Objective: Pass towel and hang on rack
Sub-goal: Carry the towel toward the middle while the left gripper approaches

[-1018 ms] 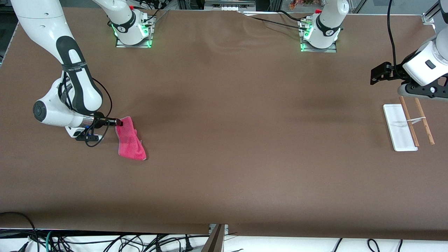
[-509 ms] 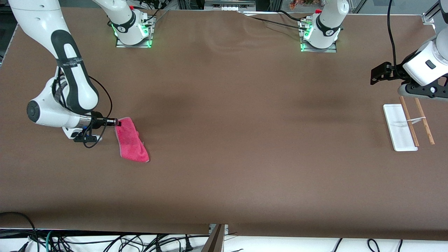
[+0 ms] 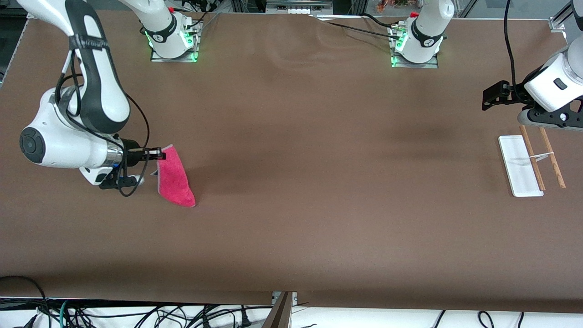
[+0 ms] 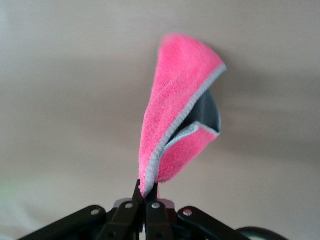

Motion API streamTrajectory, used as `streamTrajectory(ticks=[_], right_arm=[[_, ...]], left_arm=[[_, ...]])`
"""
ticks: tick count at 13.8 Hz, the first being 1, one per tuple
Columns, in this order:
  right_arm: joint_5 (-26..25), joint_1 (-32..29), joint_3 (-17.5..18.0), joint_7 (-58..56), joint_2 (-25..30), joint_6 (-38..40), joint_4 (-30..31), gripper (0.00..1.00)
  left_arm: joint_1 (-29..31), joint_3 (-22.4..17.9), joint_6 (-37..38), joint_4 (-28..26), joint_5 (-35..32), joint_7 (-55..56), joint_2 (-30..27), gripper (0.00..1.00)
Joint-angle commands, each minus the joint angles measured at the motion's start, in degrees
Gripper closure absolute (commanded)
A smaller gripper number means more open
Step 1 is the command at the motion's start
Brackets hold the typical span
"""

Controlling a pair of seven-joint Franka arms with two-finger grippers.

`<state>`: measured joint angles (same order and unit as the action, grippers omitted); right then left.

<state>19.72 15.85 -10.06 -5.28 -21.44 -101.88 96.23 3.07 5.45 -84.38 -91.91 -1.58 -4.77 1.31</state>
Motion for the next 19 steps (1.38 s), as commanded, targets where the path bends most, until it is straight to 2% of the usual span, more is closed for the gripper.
streamTrajectory(ticks=[1, 4, 6, 7, 10, 13, 17, 19], right_arm=[[-3.5, 3.8, -0.2, 5.3, -1.2, 8.2, -9.5, 1.0], [-4.8, 9.0, -0.1, 12.6, -1.6, 16.7, -17.0, 1.0], [-2.6, 13.0, 0.4, 19.5, -1.7, 20.5, -21.6, 1.0], [1.0, 13.6, 1.4, 22.9, -1.7, 21.6, -22.8, 1.0], [12.1, 14.0, 6.5, 38.2, -1.9, 20.6, -26.1, 1.0], [21.6, 14.1, 11.1, 52.6, -2.6, 14.4, -28.3, 1.0], [23.3, 14.2, 20.7, 68.4, -3.9, -0.7, -28.4, 1.0], [23.3, 14.4, 22.8, 72.1, -4.6, -4.8, -28.4, 1.0]], left_arm=[[0.2, 0.3, 1.2, 1.4, -0.2, -0.7, 0.5, 0.0], [-0.7, 0.7, 1.2, 1.3, -0.1, -0.7, 1.3, 0.0], [-1.7, 1.2, 2.0, 1.3, 1.6, -0.7, 2.2, 0.0], [-1.6, 1.3, 3.4, 1.3, 3.6, -0.8, 2.1, 0.0], [0.2, 1.1, 4.0, 0.7, 16.1, -5.8, 2.3, 0.0], [0.9, 1.1, 3.7, 0.1, 23.4, -13.5, 3.9, 0.0], [1.1, 1.1, 1.1, -5.2, 34.8, -35.4, 6.1, 0.0], [1.0, 1.2, -2.5, -9.6, 39.7, -46.4, 6.4, 0.0]])
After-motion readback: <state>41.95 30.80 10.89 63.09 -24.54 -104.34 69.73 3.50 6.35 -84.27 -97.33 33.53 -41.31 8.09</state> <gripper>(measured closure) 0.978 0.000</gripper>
